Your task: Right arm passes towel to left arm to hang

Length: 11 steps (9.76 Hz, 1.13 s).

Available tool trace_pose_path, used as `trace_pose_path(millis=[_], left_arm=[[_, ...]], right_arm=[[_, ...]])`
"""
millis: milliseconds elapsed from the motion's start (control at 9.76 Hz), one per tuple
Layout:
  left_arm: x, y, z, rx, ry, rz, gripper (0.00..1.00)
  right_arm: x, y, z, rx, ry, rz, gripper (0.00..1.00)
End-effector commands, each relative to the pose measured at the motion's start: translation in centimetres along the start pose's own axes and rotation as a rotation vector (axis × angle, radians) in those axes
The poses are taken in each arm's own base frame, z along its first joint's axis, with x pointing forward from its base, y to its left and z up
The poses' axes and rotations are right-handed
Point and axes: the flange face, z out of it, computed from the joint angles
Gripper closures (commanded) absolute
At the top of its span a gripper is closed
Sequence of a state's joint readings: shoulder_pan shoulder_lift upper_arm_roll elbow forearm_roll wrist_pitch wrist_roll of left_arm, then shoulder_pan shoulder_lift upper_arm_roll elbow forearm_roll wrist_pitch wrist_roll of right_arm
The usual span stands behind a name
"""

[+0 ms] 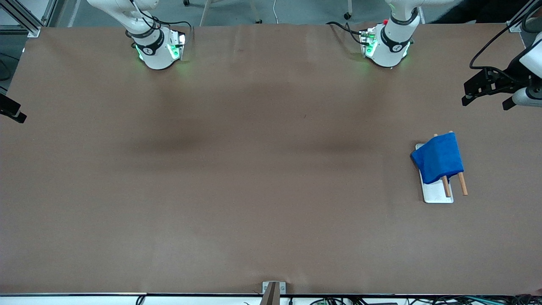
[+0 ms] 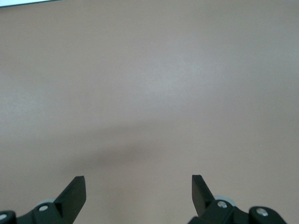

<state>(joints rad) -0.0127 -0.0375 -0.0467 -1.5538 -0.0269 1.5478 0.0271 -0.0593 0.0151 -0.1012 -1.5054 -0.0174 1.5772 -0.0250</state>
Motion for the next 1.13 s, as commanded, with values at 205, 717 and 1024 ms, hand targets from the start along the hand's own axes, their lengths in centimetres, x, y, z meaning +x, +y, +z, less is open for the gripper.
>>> trace_pose_path(millis=[205, 717, 1024], left_arm=[[0.44, 1.80, 2.49, 0.022, -0.041, -0.028, 0.00], [0.70, 2.54, 2.90, 0.012, -0.040, -0.017, 0.00], [0.87, 1.88, 2.83, 0.018, -0.026, -0.045, 0.00]], right_arm=[[0.23, 0.40, -0.20, -0.004, 0.004, -0.005, 0.00], [0.23, 0.40, -0.20, -0.004, 0.004, -0.005, 0.00], [0.23, 0.40, -0.20, -0.004, 0.004, -0.005, 0.00]])
